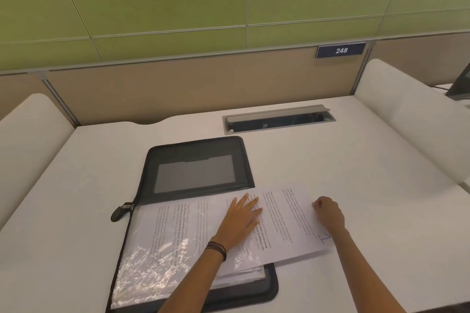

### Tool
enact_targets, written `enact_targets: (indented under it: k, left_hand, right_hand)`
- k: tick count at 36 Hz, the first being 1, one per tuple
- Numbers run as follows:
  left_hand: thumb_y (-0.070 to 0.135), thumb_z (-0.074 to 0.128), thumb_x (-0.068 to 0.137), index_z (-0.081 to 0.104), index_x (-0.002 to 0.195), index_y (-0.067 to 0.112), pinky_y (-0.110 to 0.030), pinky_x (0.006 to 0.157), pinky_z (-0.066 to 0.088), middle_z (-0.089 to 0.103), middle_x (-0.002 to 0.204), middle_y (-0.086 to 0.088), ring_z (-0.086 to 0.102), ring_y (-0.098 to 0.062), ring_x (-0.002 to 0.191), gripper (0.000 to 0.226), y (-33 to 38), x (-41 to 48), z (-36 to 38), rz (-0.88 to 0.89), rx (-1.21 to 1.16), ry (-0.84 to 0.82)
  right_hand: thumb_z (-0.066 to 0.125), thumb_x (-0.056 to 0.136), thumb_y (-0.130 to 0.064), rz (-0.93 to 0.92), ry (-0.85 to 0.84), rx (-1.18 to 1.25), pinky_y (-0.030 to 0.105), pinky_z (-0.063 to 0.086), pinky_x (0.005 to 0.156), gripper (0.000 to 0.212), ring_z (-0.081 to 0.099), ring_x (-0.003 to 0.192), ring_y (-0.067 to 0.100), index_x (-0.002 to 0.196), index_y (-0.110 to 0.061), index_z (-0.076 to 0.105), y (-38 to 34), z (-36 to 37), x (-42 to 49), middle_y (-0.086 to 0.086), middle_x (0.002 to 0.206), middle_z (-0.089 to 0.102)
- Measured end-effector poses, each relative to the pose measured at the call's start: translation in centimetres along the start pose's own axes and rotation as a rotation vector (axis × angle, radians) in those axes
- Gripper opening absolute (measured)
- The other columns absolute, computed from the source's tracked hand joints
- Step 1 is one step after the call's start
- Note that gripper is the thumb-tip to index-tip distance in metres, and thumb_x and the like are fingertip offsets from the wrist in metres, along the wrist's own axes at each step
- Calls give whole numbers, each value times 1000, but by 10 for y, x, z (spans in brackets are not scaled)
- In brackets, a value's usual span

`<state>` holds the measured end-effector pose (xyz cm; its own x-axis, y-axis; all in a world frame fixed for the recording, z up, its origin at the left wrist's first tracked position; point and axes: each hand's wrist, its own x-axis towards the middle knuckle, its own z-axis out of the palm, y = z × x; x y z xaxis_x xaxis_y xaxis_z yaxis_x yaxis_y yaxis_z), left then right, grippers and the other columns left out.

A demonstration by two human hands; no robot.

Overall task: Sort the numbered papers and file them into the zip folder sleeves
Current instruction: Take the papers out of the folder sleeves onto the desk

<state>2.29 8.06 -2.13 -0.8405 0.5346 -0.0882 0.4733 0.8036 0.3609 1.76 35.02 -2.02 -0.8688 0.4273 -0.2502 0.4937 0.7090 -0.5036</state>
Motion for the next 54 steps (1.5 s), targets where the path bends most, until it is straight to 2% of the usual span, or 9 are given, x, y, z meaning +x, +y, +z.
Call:
enact_targets:
  k: [2, 6, 10, 29, 37, 45, 48, 50, 54]
  left_hand:
    - [47, 17, 100, 31, 147, 24, -32, 112, -15, 12, 158, 4, -2, -18, 147, 54, 5, 6, -4, 27, 62, -59]
    - [61, -6, 80, 26, 148, 23, -35, 114, -10, 13, 158, 1, 0, -21, 147, 85, 15, 16, -9, 97, 120, -133]
    - [34, 25, 104, 22, 150, 22, -38, 116, -8, 10, 159, -1, -2, -23, 147, 48, 22, 23, -11, 126, 167, -164]
    - [24, 34, 103, 10, 152, 19, -38, 117, -3, -4, 159, -6, -6, -27, 146, 55, 51, 67, 5, 233, 308, -293]
    - [31, 43, 99, -4, 151, 19, -42, 116, -6, -17, 157, -7, -16, -27, 144, 71, 55, 87, -5, 241, 295, -424]
    - [56, 41, 93, -8, 150, 22, -48, 114, -12, -21, 156, -4, -21, -25, 143, 82, 47, 102, 7, 143, 203, -420]
    - [95, 12, 61, -10, 149, 29, -50, 108, -22, -30, 148, 5, -32, -19, 136, 112, 53, 106, 20, 58, 144, -317]
    - [101, -7, 37, -12, 148, 31, -51, 106, -25, -34, 143, 8, -35, -15, 131, 132, 60, 109, 28, 2, 90, -261]
    - [98, -14, 40, -28, 139, 30, -38, 89, -41, -34, 143, 0, -51, -10, 122, 120, 75, 117, 45, -152, 28, -153]
  right_hand:
    - [43, 96, -18, 8, 5, -14, 29, 36, 68, 18, 48, 77, 26, 84, -8, 52, 4, -4, 3, 10, 88, 54]
    - [42, 97, -17, 22, 37, -21, 29, 36, 69, 21, 48, 77, 26, 95, -2, 57, 12, -16, 12, 13, 94, 57]
    - [40, 98, -17, 26, 86, -27, 29, 37, 70, 24, 54, 82, 30, 100, 0, 58, 21, -30, 20, 17, 100, 59]
    - [38, 98, -16, 106, 255, 6, 30, 36, 70, 24, 57, 88, 34, 98, 0, 57, 56, -84, 59, 20, 102, 60]
    - [37, 97, -14, 28, 277, 41, 32, 38, 69, 24, 49, 79, 27, 93, 1, 56, 49, -92, 80, 16, 97, 59]
    - [51, 93, -14, -23, 328, -139, 45, 38, 94, 36, 42, 120, 38, 126, -1, 51, 30, -82, 70, 22, 136, 41]
    - [48, 94, -17, -59, 217, -175, 42, 38, 97, 39, 38, 124, 34, 132, -6, 46, 20, -72, 63, 19, 142, 35]
    - [46, 95, -20, -102, 128, -192, 38, 38, 96, 38, 37, 125, 31, 132, -9, 45, 13, -65, 57, 16, 142, 34]
    - [45, 97, -24, -186, -67, -219, 37, 38, 98, 38, 34, 128, 29, 133, -11, 44, -2, -48, 45, 13, 140, 34]
